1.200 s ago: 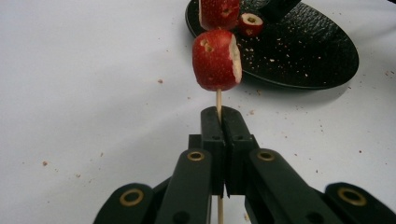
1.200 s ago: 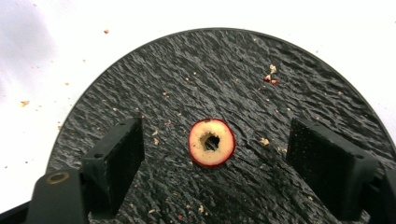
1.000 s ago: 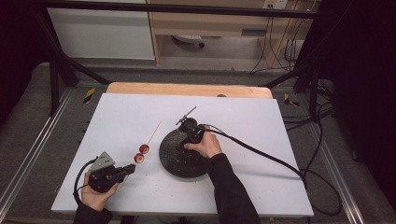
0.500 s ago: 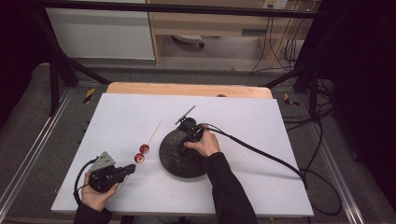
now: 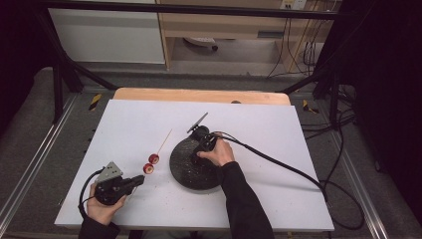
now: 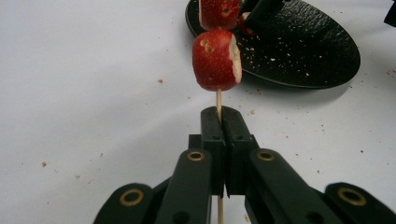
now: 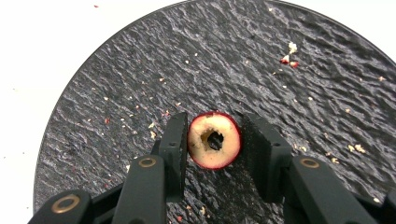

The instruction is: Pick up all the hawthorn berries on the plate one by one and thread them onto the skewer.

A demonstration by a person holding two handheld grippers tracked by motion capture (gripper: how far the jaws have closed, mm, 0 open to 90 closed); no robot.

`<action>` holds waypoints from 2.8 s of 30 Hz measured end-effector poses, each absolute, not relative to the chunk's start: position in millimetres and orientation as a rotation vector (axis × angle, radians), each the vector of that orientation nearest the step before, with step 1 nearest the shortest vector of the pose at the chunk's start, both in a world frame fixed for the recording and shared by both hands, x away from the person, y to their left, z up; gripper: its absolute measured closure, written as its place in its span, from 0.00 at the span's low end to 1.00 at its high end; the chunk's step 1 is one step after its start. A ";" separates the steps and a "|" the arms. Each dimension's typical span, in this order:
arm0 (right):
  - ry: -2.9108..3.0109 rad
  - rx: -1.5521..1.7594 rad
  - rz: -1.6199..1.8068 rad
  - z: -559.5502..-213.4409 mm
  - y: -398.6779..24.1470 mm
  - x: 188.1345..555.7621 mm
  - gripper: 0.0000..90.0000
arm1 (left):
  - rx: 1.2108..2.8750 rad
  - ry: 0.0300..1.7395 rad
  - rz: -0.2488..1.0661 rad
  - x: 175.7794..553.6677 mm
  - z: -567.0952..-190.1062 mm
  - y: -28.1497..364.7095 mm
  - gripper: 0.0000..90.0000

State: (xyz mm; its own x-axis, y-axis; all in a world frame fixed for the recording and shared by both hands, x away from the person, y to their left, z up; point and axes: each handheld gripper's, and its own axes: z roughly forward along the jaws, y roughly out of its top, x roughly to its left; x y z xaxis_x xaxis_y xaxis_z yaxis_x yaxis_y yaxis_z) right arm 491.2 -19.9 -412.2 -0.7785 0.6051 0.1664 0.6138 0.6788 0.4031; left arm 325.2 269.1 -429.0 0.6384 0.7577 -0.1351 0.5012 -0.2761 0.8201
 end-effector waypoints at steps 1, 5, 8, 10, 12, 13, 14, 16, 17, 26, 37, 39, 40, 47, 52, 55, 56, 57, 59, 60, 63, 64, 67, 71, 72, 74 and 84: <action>-2.858 -1.040 -0.697 -411.8 -19.9 491.1 0.69 | 1.944 0.991 0.354 325.1 -428.9 269.1 0.98; -2.844 -1.061 -0.714 -409.1 -20.5 490.0 0.70 | 1.944 0.991 0.355 325.1 -429.0 269.1 0.98; -2.832 -1.078 -0.734 -406.3 -21.4 489.3 0.70 | 1.945 0.990 0.355 325.1 -429.0 269.0 0.98; -2.831 -1.084 -0.739 -403.9 -22.6 488.6 0.70 | 1.945 0.990 0.356 325.1 -429.1 268.9 0.98; -2.824 -1.094 -0.748 -401.7 -24.0 487.6 0.70 | 1.945 0.990 0.356 325.0 -428.9 268.9 0.98; -2.819 -1.098 -0.753 -400.7 -24.7 487.0 0.70 | 1.945 0.989 0.356 324.9 -428.9 268.8 0.98; -2.821 -1.102 -0.756 -399.6 -25.4 486.1 0.70 | 1.945 0.989 0.357 324.8 -428.9 268.7 0.98; -2.816 -1.105 -0.773 -397.5 -27.0 484.2 0.70 | 1.947 0.987 0.357 324.6 -428.9 268.6 0.98; -2.812 -1.107 -0.780 -396.2 -27.9 483.1 0.70 | 1.947 0.988 0.358 324.5 -428.9 268.4 0.98; -2.751 -1.168 -0.887 -388.5 -44.4 473.2 0.70 | 1.950 0.980 0.359 323.5 -428.5 266.1 0.98; -2.677 -1.220 -1.046 -387.5 -68.6 456.1 0.70 | 1.960 0.968 0.359 322.5 -428.7 262.1 0.98; -2.655 -1.232 -1.083 -387.6 -72.3 452.4 0.70 | 1.959 0.967 0.357 322.3 -428.8 261.4 0.98; -2.646 -1.241 -1.102 -387.8 -74.1 450.7 0.70 | 1.960 0.967 0.355 322.2 -428.9 261.0 0.98; -2.579 -1.270 -1.232 -393.2 -86.8 437.8 0.70 | 1.962 0.964 0.357 321.9 -429.0 259.3 0.98; -2.514 -1.296 -1.339 -395.9 -95.6 429.7 0.70 | 1.963 0.963 0.354 321.7 -429.5 256.0 0.98; -2.459 -1.305 -1.423 -398.4 -100.9 425.1 0.70 | 1.963 0.960 0.354 320.9 -429.8 253.5 0.98; -2.431 -1.309 -1.454 -399.6 -102.9 423.5 0.70 | 1.963 0.959 0.355 320.5 -429.9 252.7 0.98; -2.413 -1.317 -1.470 -400.7 -104.4 422.0 0.70 | 1.962 0.957 0.356 320.4 -430.2 251.8 0.98; -2.384 -1.333 -1.506 -403.5 -107.4 419.4 0.70 | 1.961 0.956 0.357 320.1 -430.5 250.1 0.98; -2.363 -1.341 -1.528 -405.1 -108.9 418.1 0.70 | 1.961 0.957 0.357 320.0 -430.6 249.3 0.98; -2.299 -1.362 -1.599 -408.9 -113.7 414.9 0.70 | 1.957 0.954 0.357 319.4 -430.6 246.5 0.98; -2.272 -1.368 -1.622 -409.9 -115.0 414.0 0.70 | 1.955 0.954 0.359 319.3 -430.7 245.6 0.98; -2.229 -1.381 -1.678 -412.4 -117.7 411.6 0.70 | 1.952 0.957 0.359 319.6 -430.7 242.9 0.98; -2.162 -1.394 -1.742 -414.7 -119.9 409.0 0.70 | 1.948 0.959 0.362 319.1 -430.5 239.3 0.98; -2.148 -1.397 -1.761 -415.2 -120.1 408.5 0.70 | 1.944 0.959 0.360 318.8 -430.6 237.8 0.98; -2.126 -1.403 -1.787 -416.5 -120.1 407.0 0.70 | 1.943 0.959 0.358 318.7 -430.9 235.0 0.98; -1.993 -1.453 -1.914 -424.5 -122.7 402.4 0.70 | 1.941 0.953 0.350 317.6 -432.0 221.5 0.98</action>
State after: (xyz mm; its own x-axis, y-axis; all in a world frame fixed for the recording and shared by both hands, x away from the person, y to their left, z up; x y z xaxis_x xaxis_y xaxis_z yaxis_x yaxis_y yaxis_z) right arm 402.4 -122.7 -424.5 -0.5663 0.5821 0.5835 0.6066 -0.1849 0.7732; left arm 317.6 221.5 -432.0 0.6605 0.7394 -0.1301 0.4788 -0.2814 0.8316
